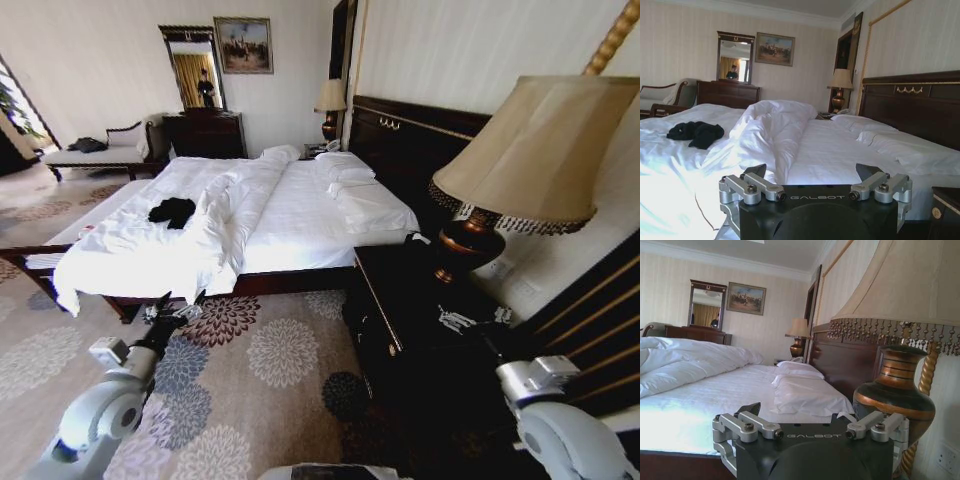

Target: Fold the clothes on the bed.

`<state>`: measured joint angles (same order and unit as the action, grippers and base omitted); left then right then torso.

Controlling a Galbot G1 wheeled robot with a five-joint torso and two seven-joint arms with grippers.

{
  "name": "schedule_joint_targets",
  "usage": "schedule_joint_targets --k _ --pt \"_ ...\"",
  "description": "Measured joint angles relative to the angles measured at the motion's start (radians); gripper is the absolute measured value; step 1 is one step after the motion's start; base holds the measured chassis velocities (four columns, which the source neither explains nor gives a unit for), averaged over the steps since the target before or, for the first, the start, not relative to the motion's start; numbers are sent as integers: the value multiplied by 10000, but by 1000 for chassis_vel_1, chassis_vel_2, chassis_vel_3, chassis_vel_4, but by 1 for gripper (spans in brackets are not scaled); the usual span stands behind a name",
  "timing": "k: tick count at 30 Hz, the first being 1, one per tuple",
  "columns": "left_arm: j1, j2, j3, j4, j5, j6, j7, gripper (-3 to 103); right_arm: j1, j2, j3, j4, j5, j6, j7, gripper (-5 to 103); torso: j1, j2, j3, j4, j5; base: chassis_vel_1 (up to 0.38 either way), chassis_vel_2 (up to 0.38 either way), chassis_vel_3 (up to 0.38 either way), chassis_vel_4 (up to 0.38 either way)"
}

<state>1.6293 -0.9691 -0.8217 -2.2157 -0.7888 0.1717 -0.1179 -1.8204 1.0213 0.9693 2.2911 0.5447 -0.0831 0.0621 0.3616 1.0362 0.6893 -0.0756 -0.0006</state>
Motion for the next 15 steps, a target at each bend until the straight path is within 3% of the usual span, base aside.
schedule_joint_targets --k 15 --pt "-232 41 232 28 -7 52 -135 100 49 162 -215 -42 37 -37 -111 100 0 0 0 0 0 0 0 0 0"
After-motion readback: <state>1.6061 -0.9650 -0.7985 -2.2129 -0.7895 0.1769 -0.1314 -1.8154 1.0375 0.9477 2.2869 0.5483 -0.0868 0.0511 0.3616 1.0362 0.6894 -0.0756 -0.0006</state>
